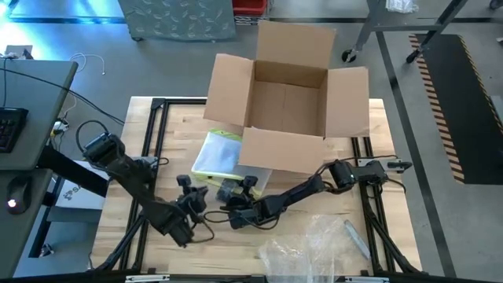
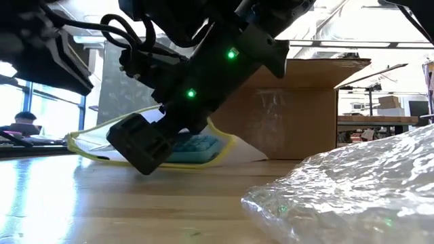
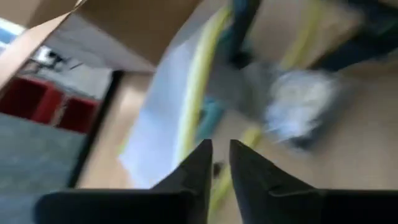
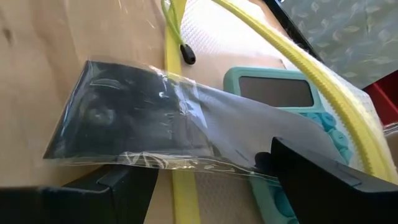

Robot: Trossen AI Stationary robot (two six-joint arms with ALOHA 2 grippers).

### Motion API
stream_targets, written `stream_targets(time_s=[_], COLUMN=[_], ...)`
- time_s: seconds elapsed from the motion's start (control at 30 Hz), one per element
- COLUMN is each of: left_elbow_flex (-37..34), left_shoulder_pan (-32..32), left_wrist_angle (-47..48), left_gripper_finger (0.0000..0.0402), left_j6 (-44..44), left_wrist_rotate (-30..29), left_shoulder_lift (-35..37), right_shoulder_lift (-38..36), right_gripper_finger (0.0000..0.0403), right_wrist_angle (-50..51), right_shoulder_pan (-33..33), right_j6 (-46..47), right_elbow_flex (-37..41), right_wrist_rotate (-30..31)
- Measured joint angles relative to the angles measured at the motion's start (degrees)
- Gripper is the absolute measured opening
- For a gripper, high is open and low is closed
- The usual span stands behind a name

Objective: Unpack boxes
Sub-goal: Put the black pen pack into the transparent zipper bag

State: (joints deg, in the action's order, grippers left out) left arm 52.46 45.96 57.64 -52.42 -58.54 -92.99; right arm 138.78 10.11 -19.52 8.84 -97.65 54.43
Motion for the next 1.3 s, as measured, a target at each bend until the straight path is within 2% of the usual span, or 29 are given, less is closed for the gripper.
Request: stream_targets(time_s=[0.17, 0.3, 0.43, 0.53, 0.67, 0.8, 0.9, 1.0, 1.07, 1.13, 1.2, 1.3], left_elbow_flex=[-0.04, -2.10, -7.27, -10.06, -11.06, -11.84, -11.89, -10.05, -7.26, -3.73, 0.58, 7.33], left_shoulder_pan=[-4.94, -8.71, -11.49, -13.04, -15.11, -17.66, -19.06, -18.00, -15.73, -12.84, -10.11, -7.13], left_wrist_angle=[2.98, -1.02, -7.09, -8.90, -9.42, -9.65, -10.25, -10.43, -9.36, -6.81, -3.76, 1.93], left_gripper_finger=[0.0132, 0.0190, 0.0215, 0.0216, 0.0197, 0.0152, 0.0093, 0.0020, 0.0011, 0.0005, 0.0002, 0.0001], left_j6=[5.06, 10.01, 10.78, 10.78, 10.77, 10.71, 10.27, 11.60, 10.09, 6.42, 1.66, -7.06], left_wrist_rotate=[0.55, 3.17, 8.52, 9.24, 8.39, 7.36, 10.25, 17.48, 21.66, 23.02, 22.96, 21.70], left_shoulder_lift=[0.00, 0.00, 0.00, 0.00, 0.00, 0.00, 0.01, 0.21, 0.82, 1.71, 2.50, 3.62], right_shoulder_lift=[0.00, 0.00, 0.00, 0.00, 0.00, 0.00, -0.02, -1.38, -3.30, -5.25, -7.04, -9.36], right_gripper_finger=[0.0291, 0.0291, 0.0291, 0.0291, 0.0291, 0.0291, 0.0291, 0.0285, 0.0275, 0.0264, 0.0254, 0.0247], right_wrist_angle=[-0.11, -0.44, -0.39, -0.24, -0.41, -0.02, -1.39, -1.54, -0.71, 2.24, 5.07, 5.10], right_shoulder_pan=[0.03, 0.03, 0.06, 0.14, 0.10, 0.10, 0.10, 0.54, 1.05, 1.66, 2.00, 2.07], right_j6=[0.17, 0.20, 0.35, 0.35, 0.38, 1.57, 0.53, -1.16, -0.18, 3.28, 4.92, 1.27], right_elbow_flex=[0.00, 0.00, 0.00, 0.00, 0.00, 0.00, 0.00, -0.08, -0.33, -0.50, -0.46, -0.52], right_wrist_rotate=[0.04, 0.09, 0.10, 0.20, 0.20, 0.20, 1.18, 0.81, -0.85, -2.07, -2.47, -6.66])
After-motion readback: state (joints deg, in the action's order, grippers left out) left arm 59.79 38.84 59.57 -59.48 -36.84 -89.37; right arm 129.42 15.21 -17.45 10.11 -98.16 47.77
